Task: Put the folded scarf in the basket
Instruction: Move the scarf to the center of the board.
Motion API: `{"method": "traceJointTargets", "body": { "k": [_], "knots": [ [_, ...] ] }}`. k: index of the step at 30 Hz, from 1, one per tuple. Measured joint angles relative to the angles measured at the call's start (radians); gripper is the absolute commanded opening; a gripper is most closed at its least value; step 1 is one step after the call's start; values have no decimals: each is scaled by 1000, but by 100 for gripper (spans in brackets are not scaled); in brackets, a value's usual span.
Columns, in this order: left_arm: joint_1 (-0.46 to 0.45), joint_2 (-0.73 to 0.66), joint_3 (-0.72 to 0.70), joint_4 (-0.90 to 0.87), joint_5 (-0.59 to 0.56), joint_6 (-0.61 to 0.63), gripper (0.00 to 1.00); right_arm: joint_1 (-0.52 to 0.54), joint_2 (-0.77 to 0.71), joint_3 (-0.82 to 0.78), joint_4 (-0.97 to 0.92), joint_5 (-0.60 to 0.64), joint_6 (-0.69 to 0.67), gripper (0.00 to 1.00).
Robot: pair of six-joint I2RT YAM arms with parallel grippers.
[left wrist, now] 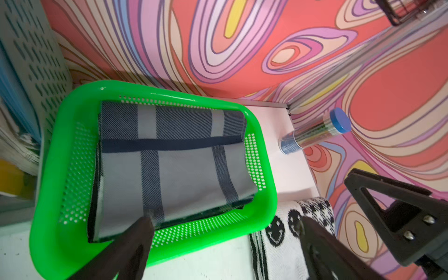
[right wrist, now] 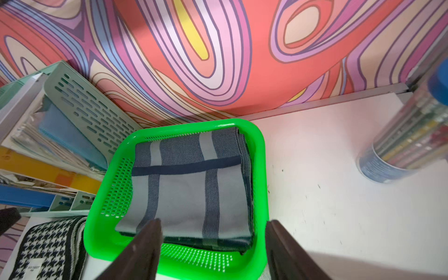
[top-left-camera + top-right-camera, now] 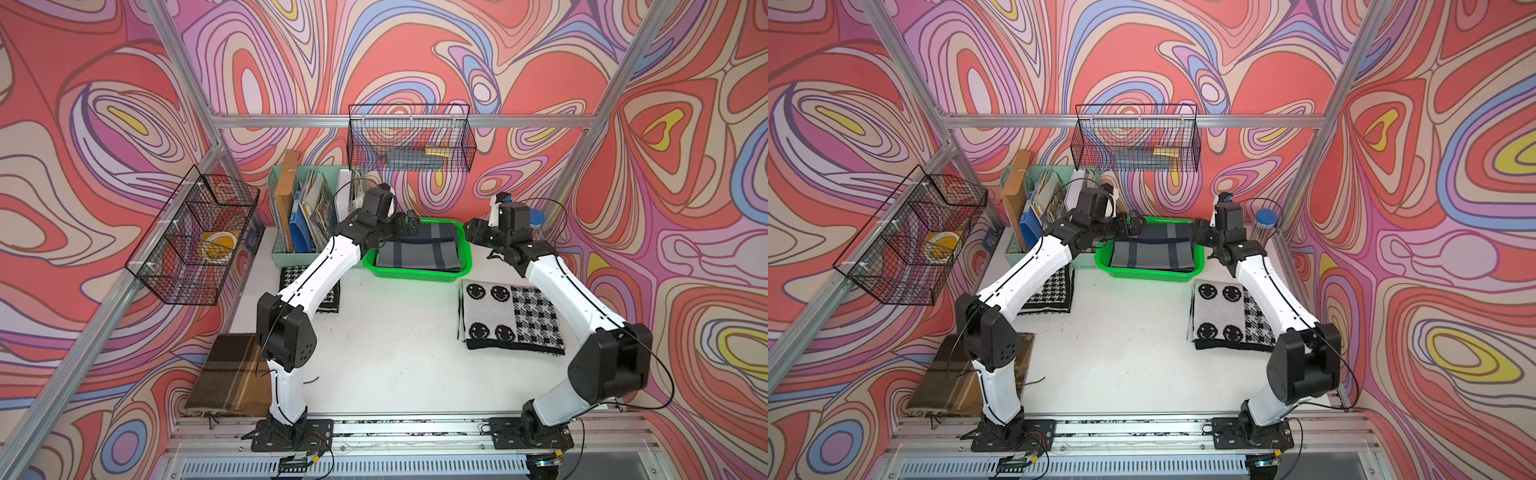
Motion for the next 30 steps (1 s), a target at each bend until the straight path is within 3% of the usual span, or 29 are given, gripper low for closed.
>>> {"method": "traceJointTargets", "body": {
  "k": [8,13,19,30],
  "knots": [
    [-113,-193,-333,99,-27,-76,99,0,-350,-367,13,20,48,69],
    [-163,-300,-501,157,-53,-140,97,0,-494,-559,27,23,76,68],
    [-220,-357,-627,208,-79,-211,97,0,-570,-735,83,8,103,69],
    [-309,-325,-723,276,-71,-302,97,0,-597,-854,230,11,145,68]
  ]
}}
